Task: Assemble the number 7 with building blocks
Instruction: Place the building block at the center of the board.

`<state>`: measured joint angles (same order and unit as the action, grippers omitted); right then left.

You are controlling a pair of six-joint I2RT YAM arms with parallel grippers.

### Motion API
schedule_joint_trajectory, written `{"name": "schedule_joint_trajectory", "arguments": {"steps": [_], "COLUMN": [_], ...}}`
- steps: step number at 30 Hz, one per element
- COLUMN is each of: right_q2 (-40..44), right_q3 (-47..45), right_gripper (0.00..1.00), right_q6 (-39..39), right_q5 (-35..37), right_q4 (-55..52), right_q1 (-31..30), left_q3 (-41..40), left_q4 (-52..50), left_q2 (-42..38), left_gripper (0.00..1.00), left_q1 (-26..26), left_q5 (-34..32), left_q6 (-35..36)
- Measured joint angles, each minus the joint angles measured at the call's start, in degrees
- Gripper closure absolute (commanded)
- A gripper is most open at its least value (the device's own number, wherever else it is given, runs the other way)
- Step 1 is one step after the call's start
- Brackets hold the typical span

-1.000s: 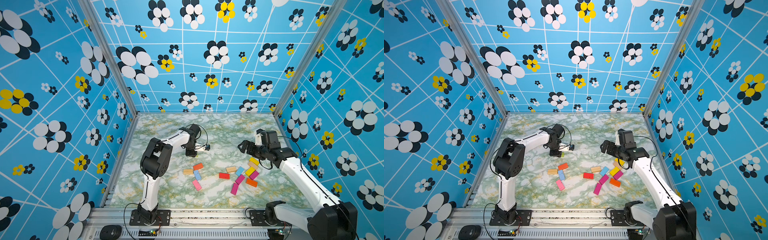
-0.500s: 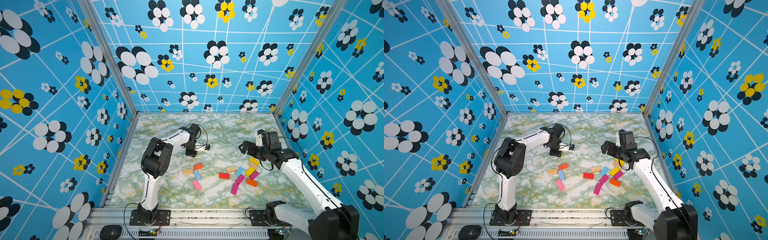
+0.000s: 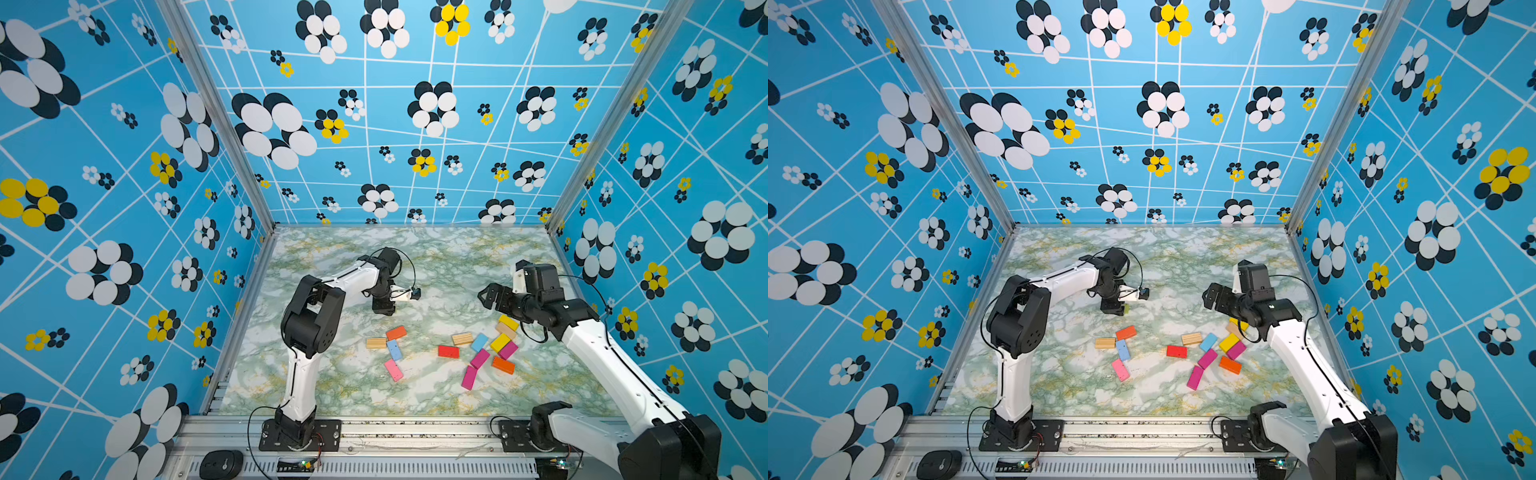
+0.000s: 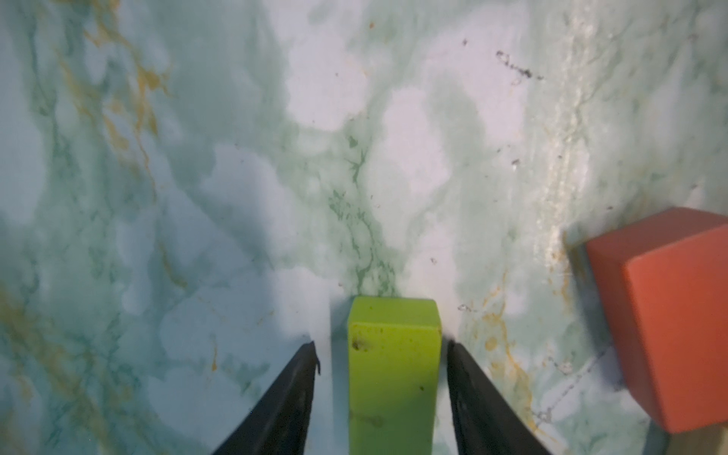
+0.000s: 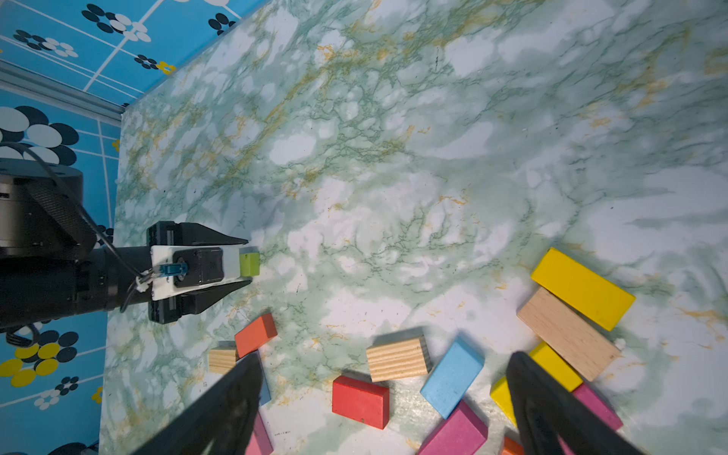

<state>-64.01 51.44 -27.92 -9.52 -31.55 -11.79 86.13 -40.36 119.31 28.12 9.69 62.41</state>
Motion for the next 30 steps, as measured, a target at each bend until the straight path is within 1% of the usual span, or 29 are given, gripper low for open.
{"name": "schedule_joint_trajectory", "arguments": {"steps": [6,14,20,23,25,26,30], "right_q2": [0.0,0.0,0.1,0.5,0.9,1.2,2.0], "right_q3": [-0.3,-0.3,-0.3,-0.3,-0.3,-0.3,-0.3], "right_gripper": [0.01,0.01,0.01,0.01,0.02,0.01,0.02], "right_q6": [0.0,0.0,0.0,0.0,0.0,0.0,0.0], "right_q5": [0.0,-0.2,-0.2,-0.2,-0.3,-0.3,-0.3], "right_q4": [0.2,0.4,0.4,0.4,0.4,0.4,0.0], "right_q1": [0.0,-0.1,-0.1,-0.1,-0.1,-0.1,-0.2], "left_q3": [-1.9,-4.0,-4.3,-4.3,-4.3,-4.3,-3.9], "left_q4": [1.8,2.7,2.7,2.7,2.7,2.7,2.6], "left_q2": [-1.3,-5.3,-9.6,-11.2,-12.0,-12.3,-13.7], "left_gripper": [0.3,0.25,0.24,0.21,0.12,0.0,0.01], "left_q1": [0.0,-0.3,-0.3,-0.3,-0.3,-0.3,-0.4], "left_q5": [0.5,0.7,0.6,0.6,0.5,0.3,-0.3], "left_q6": [-0.9,-1.8,-2.6,-3.4,-4.4,-5.4,-12.2]}}
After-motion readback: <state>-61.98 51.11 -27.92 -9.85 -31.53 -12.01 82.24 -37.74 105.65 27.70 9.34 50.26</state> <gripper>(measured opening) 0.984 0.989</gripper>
